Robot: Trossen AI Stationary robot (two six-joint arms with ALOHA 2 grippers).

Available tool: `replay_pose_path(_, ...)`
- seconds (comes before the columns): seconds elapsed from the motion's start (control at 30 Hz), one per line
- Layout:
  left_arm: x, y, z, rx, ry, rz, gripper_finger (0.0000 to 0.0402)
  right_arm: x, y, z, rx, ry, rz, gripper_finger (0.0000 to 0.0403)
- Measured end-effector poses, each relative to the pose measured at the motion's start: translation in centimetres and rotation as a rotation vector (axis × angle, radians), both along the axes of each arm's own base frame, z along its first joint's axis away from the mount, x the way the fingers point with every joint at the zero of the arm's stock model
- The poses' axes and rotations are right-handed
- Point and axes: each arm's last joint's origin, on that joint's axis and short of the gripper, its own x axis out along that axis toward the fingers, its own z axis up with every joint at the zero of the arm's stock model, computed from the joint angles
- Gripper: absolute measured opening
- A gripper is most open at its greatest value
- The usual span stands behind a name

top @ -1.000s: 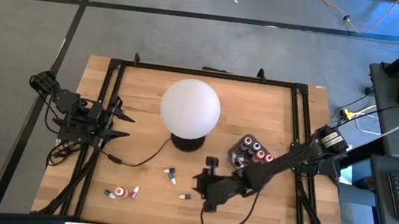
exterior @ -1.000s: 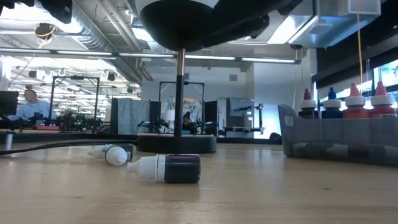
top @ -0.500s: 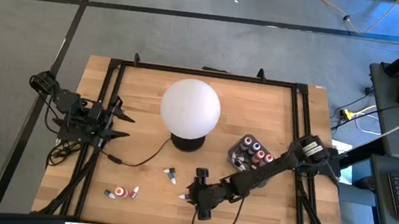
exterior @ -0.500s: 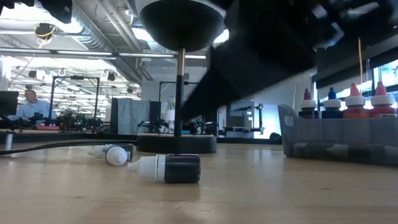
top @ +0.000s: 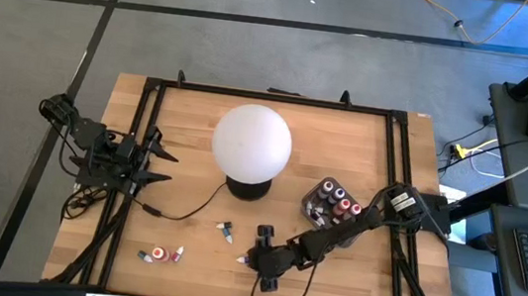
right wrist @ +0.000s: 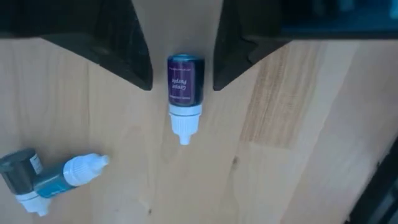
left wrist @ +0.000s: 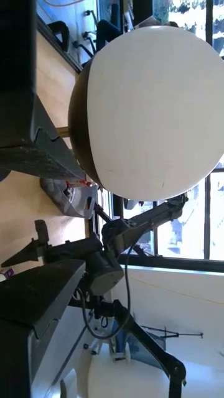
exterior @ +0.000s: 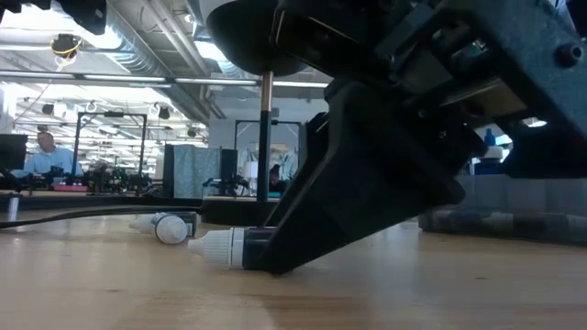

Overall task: Pick & Place food coloring
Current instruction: Put the small purple food coloring bottle into the black container

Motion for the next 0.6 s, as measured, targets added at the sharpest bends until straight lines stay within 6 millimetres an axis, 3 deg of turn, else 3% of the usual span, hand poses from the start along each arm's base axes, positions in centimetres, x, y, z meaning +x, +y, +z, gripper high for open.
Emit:
replay_pose_path(0.2,0.0,0.0,0.0,0.000,0.000,0.000,0.0218,0.0,0.0,0.0,-0.011,0.001,0.009,0.0099)
replay_pose_path(0.33,0.0,0.0,0.0,0.000,0.000,0.000,0.0215,-0.1,-0.1,0.7,-0.016,0.001,0.008,0.0076)
replay_pose_path(0.4,0.0,0.0,0.0,-0.007,0.004,-0.001,0.0215,-0.5,-0.4,2.0,-0.033,0.002,-0.015,0.0076)
replay_pose_path(0.6,0.0,0.0,-0.3,-0.019,0.029,-0.002,0.0219,-3.0,-2.2,8.6,-0.023,0.012,-0.174,0.0079)
